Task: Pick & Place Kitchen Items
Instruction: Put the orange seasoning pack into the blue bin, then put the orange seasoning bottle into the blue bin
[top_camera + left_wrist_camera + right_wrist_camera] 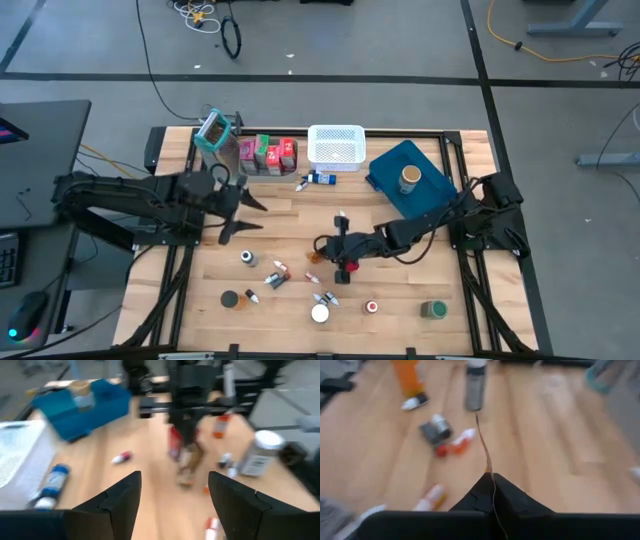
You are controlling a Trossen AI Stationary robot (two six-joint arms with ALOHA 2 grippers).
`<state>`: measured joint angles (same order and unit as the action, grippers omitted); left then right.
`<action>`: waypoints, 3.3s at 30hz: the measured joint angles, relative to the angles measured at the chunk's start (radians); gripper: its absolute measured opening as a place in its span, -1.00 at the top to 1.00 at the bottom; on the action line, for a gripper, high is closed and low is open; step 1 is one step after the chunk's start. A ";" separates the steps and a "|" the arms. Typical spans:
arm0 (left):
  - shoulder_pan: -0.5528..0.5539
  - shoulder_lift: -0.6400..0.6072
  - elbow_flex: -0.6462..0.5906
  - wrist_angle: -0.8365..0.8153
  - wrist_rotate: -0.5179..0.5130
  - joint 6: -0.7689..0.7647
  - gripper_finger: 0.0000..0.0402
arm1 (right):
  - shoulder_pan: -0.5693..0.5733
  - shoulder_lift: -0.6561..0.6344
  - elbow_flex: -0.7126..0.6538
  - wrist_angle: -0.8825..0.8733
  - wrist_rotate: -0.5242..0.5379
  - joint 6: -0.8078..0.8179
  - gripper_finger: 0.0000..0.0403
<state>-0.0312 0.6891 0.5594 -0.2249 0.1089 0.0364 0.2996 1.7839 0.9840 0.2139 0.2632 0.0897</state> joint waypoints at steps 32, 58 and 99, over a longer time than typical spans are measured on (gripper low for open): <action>-0.087 0.000 0.000 0.036 -0.124 -0.077 -0.20 | -0.562 -0.480 -0.001 -0.865 0.514 0.518 0.98; -0.087 0.000 0.000 0.036 -0.124 -0.077 -0.20 | -0.575 -0.320 -0.001 -0.725 0.346 0.390 0.89; -0.542 0.142 0.000 0.027 0.146 -0.092 -0.20 | -0.572 -0.321 0.000 -0.036 0.050 -0.030 0.16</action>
<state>-0.5728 0.8308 0.5591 -0.1980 0.2544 -0.0557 -0.2722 1.4631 0.9836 0.1783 0.3130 0.0593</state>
